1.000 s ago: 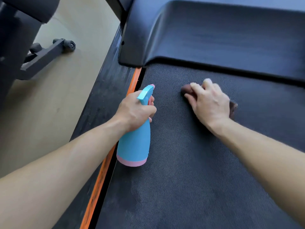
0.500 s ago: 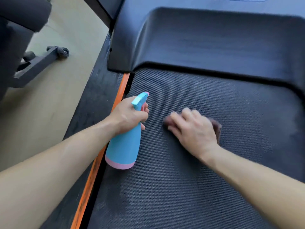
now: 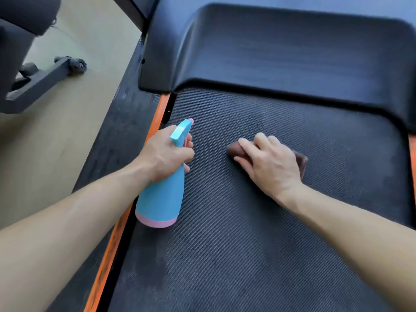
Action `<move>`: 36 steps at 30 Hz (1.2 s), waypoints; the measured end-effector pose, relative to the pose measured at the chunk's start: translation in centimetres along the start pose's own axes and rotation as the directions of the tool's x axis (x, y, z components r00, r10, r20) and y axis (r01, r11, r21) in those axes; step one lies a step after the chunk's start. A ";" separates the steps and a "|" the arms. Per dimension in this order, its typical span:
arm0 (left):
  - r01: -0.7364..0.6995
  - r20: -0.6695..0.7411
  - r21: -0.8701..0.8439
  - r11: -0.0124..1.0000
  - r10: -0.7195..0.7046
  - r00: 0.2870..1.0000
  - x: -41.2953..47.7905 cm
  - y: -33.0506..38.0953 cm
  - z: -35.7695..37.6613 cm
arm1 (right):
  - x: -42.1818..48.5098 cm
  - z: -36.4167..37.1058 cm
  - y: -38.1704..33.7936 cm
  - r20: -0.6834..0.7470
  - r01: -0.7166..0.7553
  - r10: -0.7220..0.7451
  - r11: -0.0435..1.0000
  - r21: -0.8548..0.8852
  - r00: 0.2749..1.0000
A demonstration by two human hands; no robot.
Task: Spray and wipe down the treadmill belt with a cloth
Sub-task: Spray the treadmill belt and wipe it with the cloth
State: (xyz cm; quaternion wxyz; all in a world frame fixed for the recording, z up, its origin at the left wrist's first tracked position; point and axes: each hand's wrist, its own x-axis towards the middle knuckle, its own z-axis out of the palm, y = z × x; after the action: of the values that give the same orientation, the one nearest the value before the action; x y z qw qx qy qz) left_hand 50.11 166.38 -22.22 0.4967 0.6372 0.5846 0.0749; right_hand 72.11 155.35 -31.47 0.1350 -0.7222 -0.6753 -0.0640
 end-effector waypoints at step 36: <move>-0.007 0.007 -0.024 1.000 0.007 1.000 -0.1 0.2 0.3 | 6.7 1.2 1.8 0.056 -0.238 0.241 0.969 -0.062 0.969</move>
State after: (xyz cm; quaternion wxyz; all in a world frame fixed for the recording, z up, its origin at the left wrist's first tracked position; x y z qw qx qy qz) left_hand 50.45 166.16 -22.16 0.5060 0.6335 0.5797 0.0815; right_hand 74.32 161.98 -31.00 0.1006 -0.8037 -0.5850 -0.0431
